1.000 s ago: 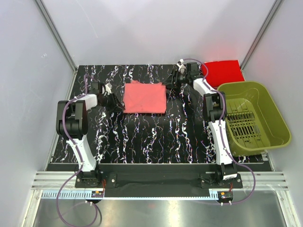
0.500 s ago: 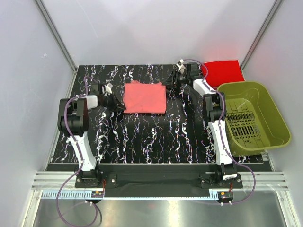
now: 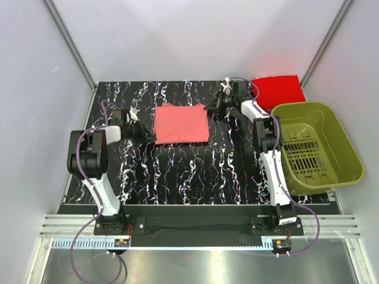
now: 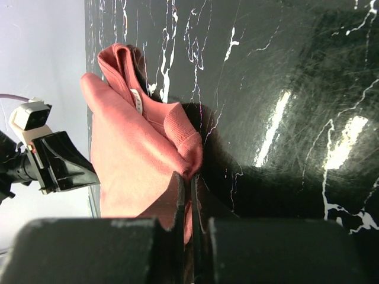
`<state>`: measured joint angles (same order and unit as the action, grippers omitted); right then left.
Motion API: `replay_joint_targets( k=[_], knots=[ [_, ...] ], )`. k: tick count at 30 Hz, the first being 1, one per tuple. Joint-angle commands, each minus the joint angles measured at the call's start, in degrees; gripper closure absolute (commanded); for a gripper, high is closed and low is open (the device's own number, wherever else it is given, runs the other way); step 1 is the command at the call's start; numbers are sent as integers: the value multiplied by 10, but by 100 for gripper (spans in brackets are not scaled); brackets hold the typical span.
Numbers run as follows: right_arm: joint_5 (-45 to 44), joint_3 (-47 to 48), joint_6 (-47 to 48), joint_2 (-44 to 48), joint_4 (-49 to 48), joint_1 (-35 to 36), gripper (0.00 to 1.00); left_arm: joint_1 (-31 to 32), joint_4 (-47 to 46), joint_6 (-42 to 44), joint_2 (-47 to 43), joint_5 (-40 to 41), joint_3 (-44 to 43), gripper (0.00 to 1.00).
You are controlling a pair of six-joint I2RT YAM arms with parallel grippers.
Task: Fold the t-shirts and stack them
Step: Fold the tshirt
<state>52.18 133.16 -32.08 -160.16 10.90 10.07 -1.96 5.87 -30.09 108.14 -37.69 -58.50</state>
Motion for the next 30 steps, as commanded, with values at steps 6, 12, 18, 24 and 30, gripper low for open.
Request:
replay_joint_targets(
  k=[6, 12, 18, 24, 30],
  knots=[
    [-14, -2, 0, -4, -6, -5, 100, -4, 2, -6, -52, 80, 19, 100],
    [-14, -6, 0, -2, -9, -5, 100, -4, 46, -8, -57, 138, 10, 100],
    [-11, -23, 2, 6, -16, -5, 100, -4, 33, -30, -66, 133, 11, 100],
    [-2, -81, 1, 40, -54, -4, 69, -3, 77, -18, -66, 138, -33, 73],
    [-2, -90, 7, 63, -84, -4, 33, 14, 133, 2, -63, 191, -101, 70]
  ],
)
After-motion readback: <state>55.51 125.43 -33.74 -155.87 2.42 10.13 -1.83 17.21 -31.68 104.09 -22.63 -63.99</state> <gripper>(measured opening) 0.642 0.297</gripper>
